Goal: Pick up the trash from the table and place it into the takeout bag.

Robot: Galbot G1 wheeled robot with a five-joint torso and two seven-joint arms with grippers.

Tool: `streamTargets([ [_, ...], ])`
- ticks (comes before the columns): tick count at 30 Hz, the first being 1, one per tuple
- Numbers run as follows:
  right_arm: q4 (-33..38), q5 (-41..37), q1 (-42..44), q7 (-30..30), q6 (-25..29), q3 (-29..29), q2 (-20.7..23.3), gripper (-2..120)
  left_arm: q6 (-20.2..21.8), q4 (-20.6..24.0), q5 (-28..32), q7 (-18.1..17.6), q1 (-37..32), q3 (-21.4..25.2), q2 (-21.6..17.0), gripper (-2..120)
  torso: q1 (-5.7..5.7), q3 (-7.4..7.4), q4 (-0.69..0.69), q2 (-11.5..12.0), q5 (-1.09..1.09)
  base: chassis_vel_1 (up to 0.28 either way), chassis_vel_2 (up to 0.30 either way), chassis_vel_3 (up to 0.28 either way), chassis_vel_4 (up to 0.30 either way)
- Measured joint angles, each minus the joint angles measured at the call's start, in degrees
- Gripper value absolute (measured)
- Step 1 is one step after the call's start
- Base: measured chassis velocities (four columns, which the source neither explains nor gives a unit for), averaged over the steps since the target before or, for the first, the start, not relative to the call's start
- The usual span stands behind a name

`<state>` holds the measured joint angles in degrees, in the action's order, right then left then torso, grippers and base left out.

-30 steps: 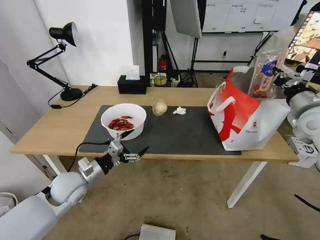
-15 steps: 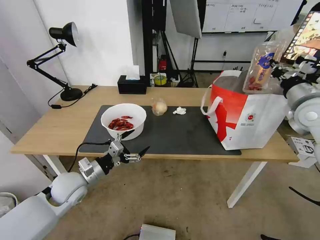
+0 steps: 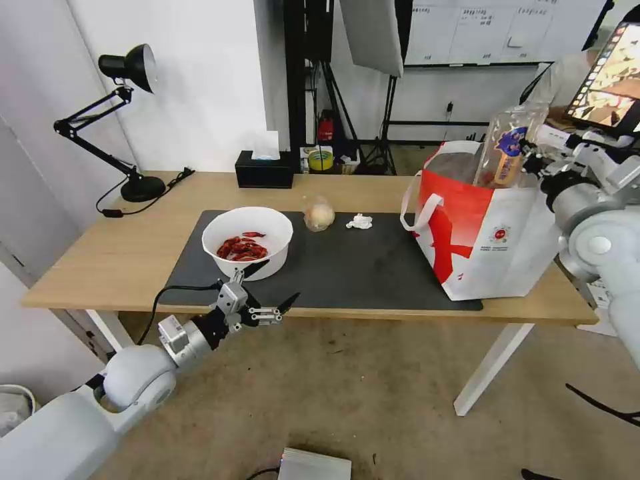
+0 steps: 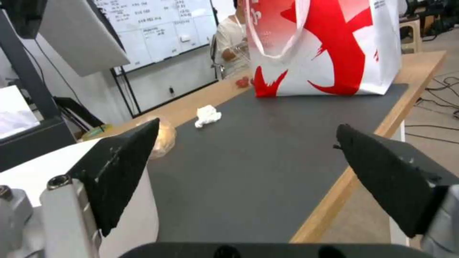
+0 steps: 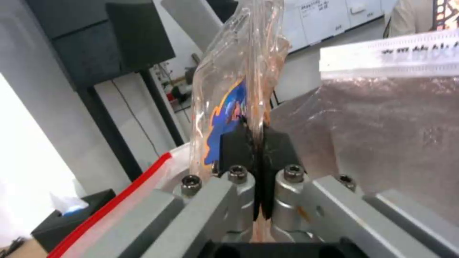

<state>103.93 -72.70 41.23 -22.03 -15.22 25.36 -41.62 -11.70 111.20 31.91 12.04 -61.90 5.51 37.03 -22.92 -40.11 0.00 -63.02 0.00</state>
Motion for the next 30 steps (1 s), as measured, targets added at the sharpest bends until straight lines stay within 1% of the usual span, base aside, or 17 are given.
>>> streamTargets([
  [2, 0.58, -0.8, 0.61, -0.07, -0.37, 0.46, -0.03, 0, 0.01, -0.09, 0.01, 0.0, 0.08, -0.06, -0.01, 100, 0.0, 0.0, 0.0, 0.0, 0.0, 0.0, 0.0, 0.0, 0.0],
  [5, 2.4, -5.5, 1.75, -2.28, -1.55, 1.85, -0.3, 2, 0.02, -0.29, 0.01, 0.0, 0.13, -0.17, -0.01, 100, 0.0, 0.0, -0.01, 0.0, 0.0, 0.0, 0.0, 0.0, 0.0],
  [8, 3.92, -10.61, 2.61, -5.0, -2.33, 3.56, -0.67, 18, 0.02, -0.5, 0.01, 0.02, 0.14, -0.21, 0.08, 100, 0.0, 0.0, 0.0, 0.0, 0.0, 0.0, 0.0, 0.0, 0.0],
  [11, 4.4, -11.86, 2.93, -5.62, -2.54, 4.09, -0.64, 25, 0.02, -0.51, 0.01, 0.02, 0.14, -0.21, 0.09, 100, 0.0, 0.0, 0.0, 0.0, 0.0, 0.0, 0.0, 0.0, 0.0],
  [12, 4.69, -12.43, 3.14, -5.93, -2.77, 4.41, -0.45, 33, 0.02, -0.5, 0.02, 0.03, 0.17, -0.22, 0.09, 100, 0.0, 0.0, 0.0, 0.0, 0.0, 0.0, 0.0, 0.0, 0.0],
  [13, 4.69, -12.43, 3.14, -5.93, -2.77, 4.41, -0.45, 33, 0.02, -0.5, 0.02, 0.03, 0.17, -0.22, 0.09, 100, 0.0, 0.0, 0.0, 0.0, 0.0, 0.0, 0.0, 0.0, 0.0],
  [16, 4.93, -12.93, 3.33, -6.23, -3.1, 4.82, -0.04, 46, 0.02, -0.5, 0.16, 0.04, 0.51, -0.24, -0.03, 100, 0.0, 0.0, 0.0, 0.0, 0.0, 0.0, 0.0, 0.0, 0.0],
  [17, 4.93, -12.93, 3.33, -6.23, -3.1, 4.82, -0.04, 46, 0.02, -0.5, 0.16, 0.04, 0.51, -0.24, -0.03, 100, 0.0, 0.0, 0.0, 0.0, 0.0, 0.0, 0.0, 0.0, 0.0],
  [19, 5.22, -12.93, 3.79, -5.73, -3.1, 5.18, 0.26, 55, 0.03, -0.56, 0.23, 0.04, 0.68, -0.24, -0.05, 100, 0.0, 0.0, 0.0, 0.0, 0.0, 0.0, 0.0, 0.0, 0.0],
  [20, 5.75, -12.92, 4.59, -4.09, -2.92, 5.76, 0.6, 62, 0.02, -0.58, 0.25, 0.05, 0.76, -0.24, -0.05, 100, 0.0, 0.0, 0.0, 0.0, 0.0, 0.0, 0.0, 0.0, 0.0],
  [21, 5.75, -12.92, 4.59, -4.09, -2.92, 5.76, 0.6, 62, 0.02, -0.58, 0.25, 0.05, 0.76, -0.24, -0.05, 100, 0.0, 0.0, 0.0, 0.0, 0.0, 0.0, 0.0, 0.0, 0.0],
  [23, 6.49, -12.83, 5.59, -0.88, -2.06, 6.32, 1.15, 70, 0.02, -0.58, 0.26, 0.05, 0.79, -0.24, -0.01, 100, 0.0, 0.0, -0.01, 0.0, 0.01, 0.0, 0.0, 0.0, 0.0],
  [24, 7.4, -12.56, 6.68, 3.34, -1.08, 6.75, 1.88, 78, 0.02, -0.58, 0.28, 0.05, 0.81, -0.24, 0.08, 100, 0.0, 0.0, 0.0, 0.0, 0.0, 0.0, 0.0, 0.0, 0.0],
  [25, 7.4, -12.56, 6.68, 3.34, -1.08, 6.75, 1.88, 78, 0.02, -0.58, 0.28, 0.05, 0.81, -0.24, 0.08, 100, 0.0, 0.0, 0.0, 0.0, 0.0, 0.0, 0.0, 0.0, 0.0],
  [28, 10.03, -9.64, 9.08, 13.17, 1.23, 7.08, 4.02, 91, 0.02, -0.84, 0.32, 0.04, 0.72, 0.09, 0.56, 100, 0.0, 0.0, 0.0, 0.0, -0.01, 0.0, 0.0, 0.0, 0.0],
  [29, 10.03, -9.64, 9.08, 13.17, 1.23, 7.08, 4.02, 91, 0.02, -0.84, 0.32, 0.04, 0.72, 0.09, 0.56, 100, 0.0, 0.0, 0.0, 0.0, -0.01, 0.0, 0.0, 0.0, 0.0],
  [30, 10.83, -8.49, 9.71, 15.27, 1.54, 7.1, 4.56, 95, 0.0, -0.89, 0.31, 0.03, 0.6, 0.28, 0.71, 100, 0.0, 0.01, 0.0, 0.0, -0.01, 0.0, 0.0, 0.0, 0.0],
])
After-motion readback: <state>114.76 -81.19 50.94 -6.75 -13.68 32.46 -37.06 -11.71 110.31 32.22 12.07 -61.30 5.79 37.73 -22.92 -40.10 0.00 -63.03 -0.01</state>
